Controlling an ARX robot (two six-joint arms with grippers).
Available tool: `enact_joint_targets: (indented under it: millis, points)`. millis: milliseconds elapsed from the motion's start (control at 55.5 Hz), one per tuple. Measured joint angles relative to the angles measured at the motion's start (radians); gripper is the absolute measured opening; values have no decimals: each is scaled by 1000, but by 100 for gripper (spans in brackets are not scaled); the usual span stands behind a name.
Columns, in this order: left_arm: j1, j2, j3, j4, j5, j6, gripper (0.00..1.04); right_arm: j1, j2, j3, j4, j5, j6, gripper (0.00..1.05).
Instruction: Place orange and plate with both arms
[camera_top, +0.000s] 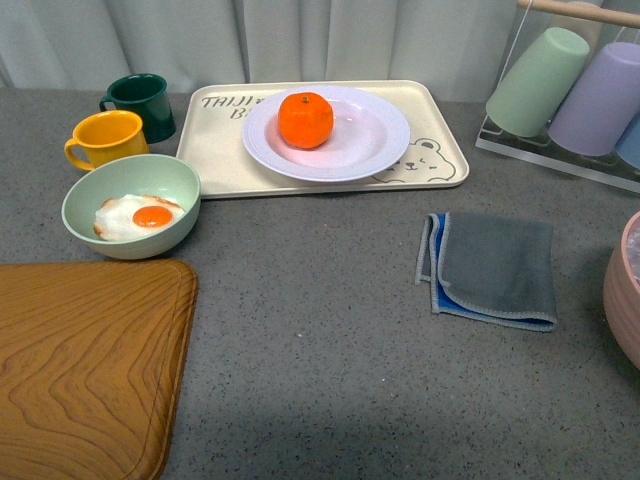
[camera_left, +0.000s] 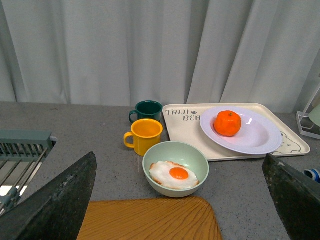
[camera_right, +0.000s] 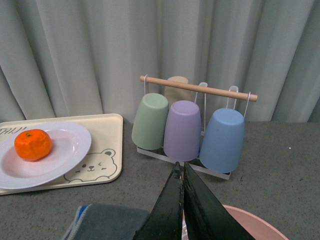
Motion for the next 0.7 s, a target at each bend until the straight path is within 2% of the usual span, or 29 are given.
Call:
enact_joint_targets:
  millis: [703]
  points:
    - [0,0,0,0,0,0,98,0,-519,-124,-390,-4,0,1]
